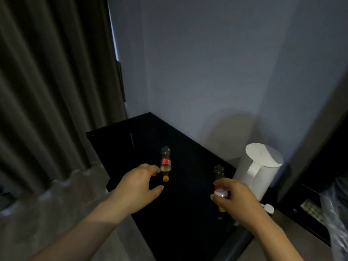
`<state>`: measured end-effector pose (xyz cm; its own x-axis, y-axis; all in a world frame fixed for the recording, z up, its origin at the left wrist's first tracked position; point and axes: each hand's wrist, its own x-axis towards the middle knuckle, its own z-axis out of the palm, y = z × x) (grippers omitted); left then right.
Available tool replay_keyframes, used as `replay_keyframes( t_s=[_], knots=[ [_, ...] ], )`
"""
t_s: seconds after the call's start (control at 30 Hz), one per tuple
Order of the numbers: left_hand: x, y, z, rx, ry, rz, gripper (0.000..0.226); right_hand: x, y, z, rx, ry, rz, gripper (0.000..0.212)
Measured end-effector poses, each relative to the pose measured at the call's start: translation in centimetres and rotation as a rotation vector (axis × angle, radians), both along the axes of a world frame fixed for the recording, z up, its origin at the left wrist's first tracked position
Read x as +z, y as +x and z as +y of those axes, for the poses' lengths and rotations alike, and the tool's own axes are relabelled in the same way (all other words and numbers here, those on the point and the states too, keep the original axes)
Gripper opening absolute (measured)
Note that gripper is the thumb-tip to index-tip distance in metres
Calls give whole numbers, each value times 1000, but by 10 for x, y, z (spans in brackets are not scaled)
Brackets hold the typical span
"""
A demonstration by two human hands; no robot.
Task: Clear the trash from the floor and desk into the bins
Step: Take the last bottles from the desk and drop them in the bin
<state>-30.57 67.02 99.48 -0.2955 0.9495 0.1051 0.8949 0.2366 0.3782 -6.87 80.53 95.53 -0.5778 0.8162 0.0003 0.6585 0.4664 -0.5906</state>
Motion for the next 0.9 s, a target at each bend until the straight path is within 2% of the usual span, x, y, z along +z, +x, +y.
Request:
replay_keyframes(
  t_s=[0.13, 0.57, 0.77, 0.9],
  knots=[
    [-20, -15, 42, -23, -65, -51, 49, -24, 1, 33, -62, -83, -12, 37],
    [-118, -94, 192, -81, -351, -162, 61, -98, -46, 119, -350, -221, -144, 53],
    [-170, -153, 256, -125, -388, -169, 50, -131, -86, 173, -473, -340, -324, 59],
    [-199, -179, 293, -89, -438, -151, 60, -157, -103, 204, -594, -414, -330, 64]
  ],
)
